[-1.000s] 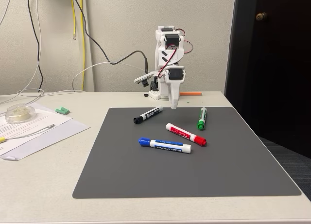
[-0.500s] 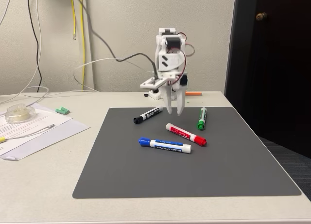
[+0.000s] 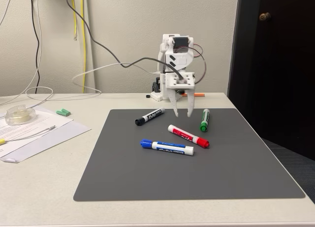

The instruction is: Pick up the red marker.

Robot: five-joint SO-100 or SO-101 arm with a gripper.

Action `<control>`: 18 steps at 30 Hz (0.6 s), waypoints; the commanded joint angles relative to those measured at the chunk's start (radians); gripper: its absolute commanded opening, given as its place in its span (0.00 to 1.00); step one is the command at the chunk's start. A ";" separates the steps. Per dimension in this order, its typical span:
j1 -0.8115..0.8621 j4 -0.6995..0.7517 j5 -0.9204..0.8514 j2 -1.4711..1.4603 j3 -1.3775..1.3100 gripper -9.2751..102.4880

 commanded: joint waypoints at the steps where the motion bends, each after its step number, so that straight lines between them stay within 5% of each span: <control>1: -0.018 -0.015 -0.058 0.008 -0.041 0.22; 18: -0.064 -0.006 -0.202 0.008 0.026 0.23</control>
